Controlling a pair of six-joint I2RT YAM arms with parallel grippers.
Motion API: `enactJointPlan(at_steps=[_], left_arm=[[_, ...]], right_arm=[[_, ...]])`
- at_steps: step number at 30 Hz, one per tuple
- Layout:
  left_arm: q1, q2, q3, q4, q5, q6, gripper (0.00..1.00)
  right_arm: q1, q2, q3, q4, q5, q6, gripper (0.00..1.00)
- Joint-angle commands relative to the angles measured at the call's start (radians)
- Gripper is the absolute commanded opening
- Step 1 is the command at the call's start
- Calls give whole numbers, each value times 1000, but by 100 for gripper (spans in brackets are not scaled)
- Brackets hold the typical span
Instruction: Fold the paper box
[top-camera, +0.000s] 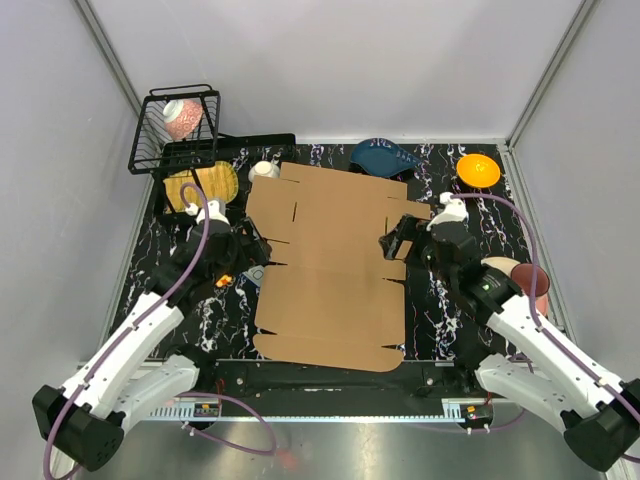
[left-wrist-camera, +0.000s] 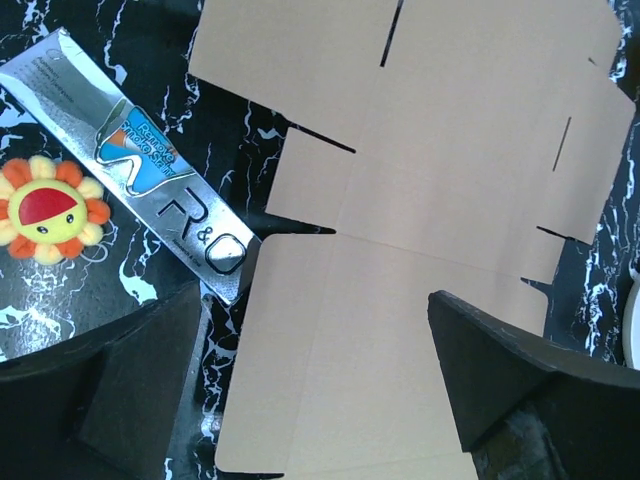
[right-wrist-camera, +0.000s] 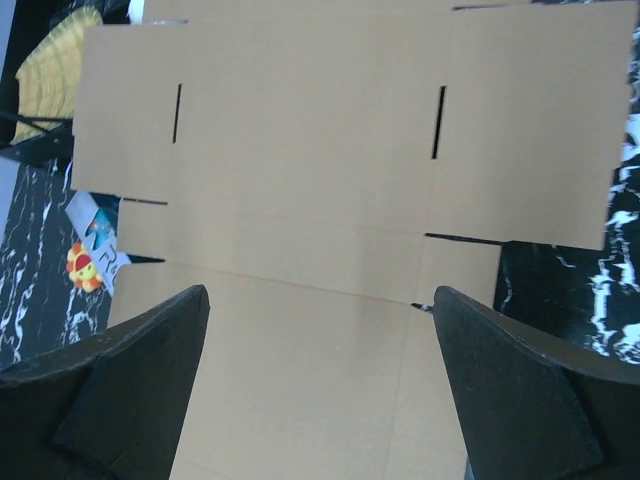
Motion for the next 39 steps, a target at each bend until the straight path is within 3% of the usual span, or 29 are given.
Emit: enactJointPlan(at_steps=[1,6,14,21,29,39], left_arm=[[10,28,-1,50,-55,-18,99],[74,130,81,102,-49,43,99],[220,478,289,161,100,146,91],[221,573,283,309,97,182,89],[235,676,371,344,25,273,91],[267,840,434,344,75,317,91]], right_arm=[[3,-69,-12,-43,156,-25,100],[5,-89,-18,-25,145,-57,100],[3,-89,3,-17,130,-106,100],[3,-100,2,7,93,-99,100],[3,-115,-14,24,61,-97,100],[3,-115,-25,27,65,-99,100]])
